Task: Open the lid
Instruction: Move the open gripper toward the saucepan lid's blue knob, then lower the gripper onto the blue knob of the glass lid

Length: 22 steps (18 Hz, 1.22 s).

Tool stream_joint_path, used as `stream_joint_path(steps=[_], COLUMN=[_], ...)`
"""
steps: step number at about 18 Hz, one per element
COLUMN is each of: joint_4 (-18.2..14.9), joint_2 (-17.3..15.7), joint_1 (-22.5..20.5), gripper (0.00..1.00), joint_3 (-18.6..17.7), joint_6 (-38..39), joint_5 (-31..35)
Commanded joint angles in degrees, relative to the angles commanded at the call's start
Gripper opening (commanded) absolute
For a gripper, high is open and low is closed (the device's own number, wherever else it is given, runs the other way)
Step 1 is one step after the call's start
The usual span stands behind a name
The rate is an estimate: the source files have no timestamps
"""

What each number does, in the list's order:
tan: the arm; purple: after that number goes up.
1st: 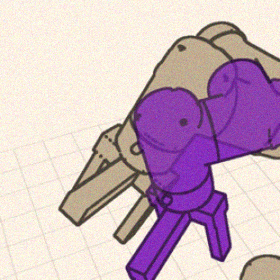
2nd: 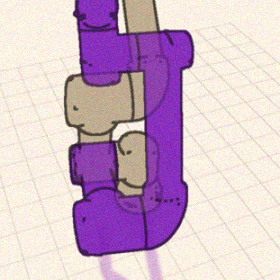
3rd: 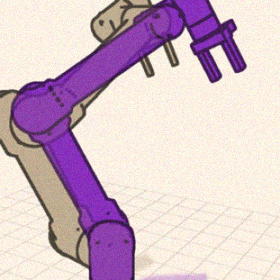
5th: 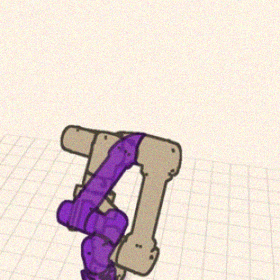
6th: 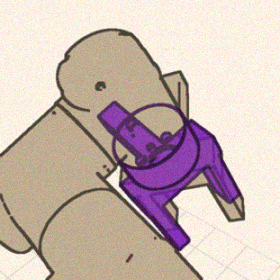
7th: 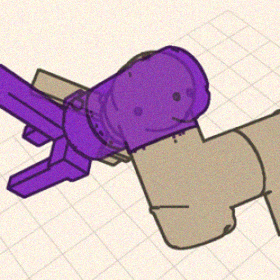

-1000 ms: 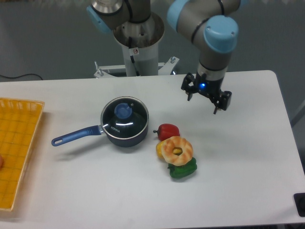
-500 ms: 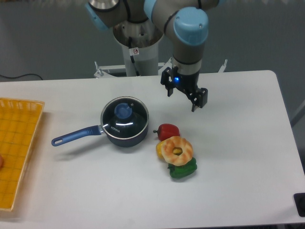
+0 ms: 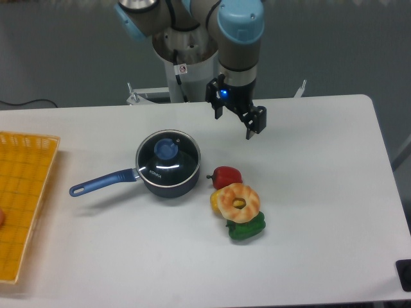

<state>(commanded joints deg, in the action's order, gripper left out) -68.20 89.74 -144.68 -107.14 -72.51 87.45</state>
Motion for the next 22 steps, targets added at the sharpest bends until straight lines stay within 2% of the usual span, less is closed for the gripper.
stream_joint_path(steps=[4, 10, 15, 22], joint_4=[0.2, 0.4, 1.0, 2.5], joint_2=[0.2, -0.5, -0.2, 0.9], joint_1=[5.4, 11.8, 13.0, 12.9], gripper=[1.00, 1.00, 1.00, 1.00], joint_3=[-1.6, -4.8, -7.5, -6.3], joint_6=[-2.0, -1.3, 1.9, 4.4], joint_5=[5.1, 5.8, 6.7, 6.4])
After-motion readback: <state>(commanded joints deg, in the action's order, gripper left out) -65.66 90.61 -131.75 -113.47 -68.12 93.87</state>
